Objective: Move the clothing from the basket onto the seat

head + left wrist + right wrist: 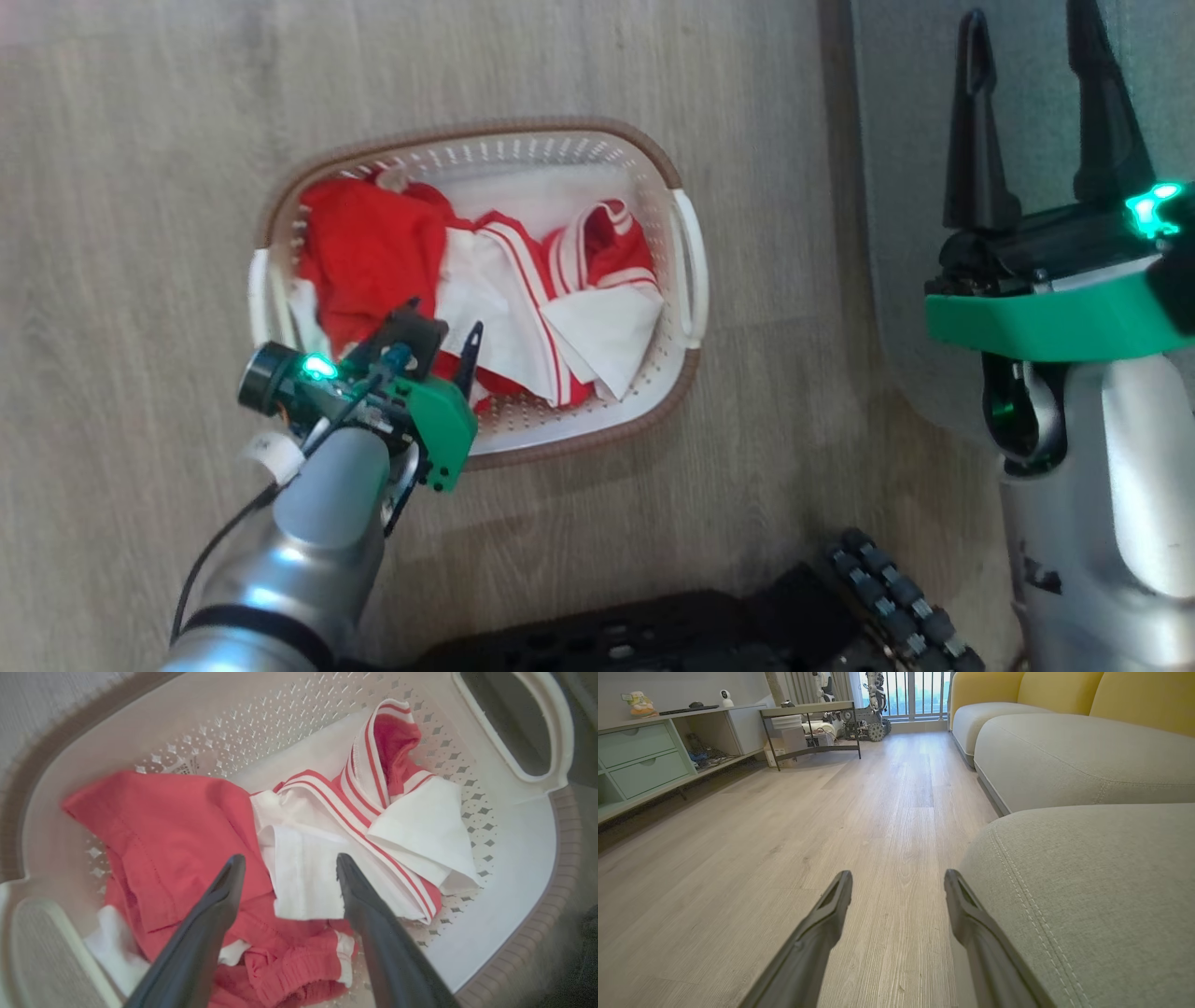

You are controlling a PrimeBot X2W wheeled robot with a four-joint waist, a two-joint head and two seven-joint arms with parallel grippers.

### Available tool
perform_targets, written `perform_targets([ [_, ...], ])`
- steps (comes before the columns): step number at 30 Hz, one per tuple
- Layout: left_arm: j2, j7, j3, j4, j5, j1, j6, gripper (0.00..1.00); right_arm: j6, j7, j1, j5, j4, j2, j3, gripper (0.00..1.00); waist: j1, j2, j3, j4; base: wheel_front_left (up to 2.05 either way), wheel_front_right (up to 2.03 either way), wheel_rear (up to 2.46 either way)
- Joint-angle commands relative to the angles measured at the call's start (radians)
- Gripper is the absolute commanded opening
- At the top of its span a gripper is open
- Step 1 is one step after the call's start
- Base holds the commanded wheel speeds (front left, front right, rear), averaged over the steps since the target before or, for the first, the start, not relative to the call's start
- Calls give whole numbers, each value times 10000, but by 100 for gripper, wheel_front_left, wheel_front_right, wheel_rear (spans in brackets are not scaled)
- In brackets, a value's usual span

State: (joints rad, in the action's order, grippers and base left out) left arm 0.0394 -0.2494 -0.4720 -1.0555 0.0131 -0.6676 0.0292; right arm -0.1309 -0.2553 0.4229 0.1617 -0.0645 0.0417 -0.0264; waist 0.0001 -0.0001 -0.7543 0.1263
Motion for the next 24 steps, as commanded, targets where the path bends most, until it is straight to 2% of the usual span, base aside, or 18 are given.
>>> perform_targets([
  [1,110,-122,130,-207,136,-17,-73,100,2,-65,-47,127,-386,85,-225,100,-1,1,-327,275,0,0,0],
  [10,109,114,-26,-1162,818,-566,-124,100,2,-65,53,285,-344,85,-353,100,-1,1,-648,516,0,0,0],
  [11,109,115,-70,-1215,896,-599,-94,96,2,-65,71,303,-335,85,-372,100,-1,1,-662,538,0,0,0],
  [12,109,114,-131,-1254,961,-627,-61,65,2,-65,84,321,-323,85,-389,100,-1,1,-667,558,0,0,0],
  [13,109,107,-204,-1268,1018,-653,-26,41,2,-65,96,341,-314,85,-402,100,-1,1,-668,577,0,0,0],
  [14,109,94,-282,-1267,1068,-675,3,11,2,-65,107,359,-306,85,-411,100,-1,1,-662,592,0,0,0],
  [15,109,81,-360,-1261,1123,-686,32,0,2,-65,117,372,-295,85,-418,100,-1,1,-649,606,0,0,0],
  [24,109,-78,-1031,-751,1687,-511,169,0,2,-65,-15,332,-51,85,-295,100,-1,1,289,421,0,0,0],
])
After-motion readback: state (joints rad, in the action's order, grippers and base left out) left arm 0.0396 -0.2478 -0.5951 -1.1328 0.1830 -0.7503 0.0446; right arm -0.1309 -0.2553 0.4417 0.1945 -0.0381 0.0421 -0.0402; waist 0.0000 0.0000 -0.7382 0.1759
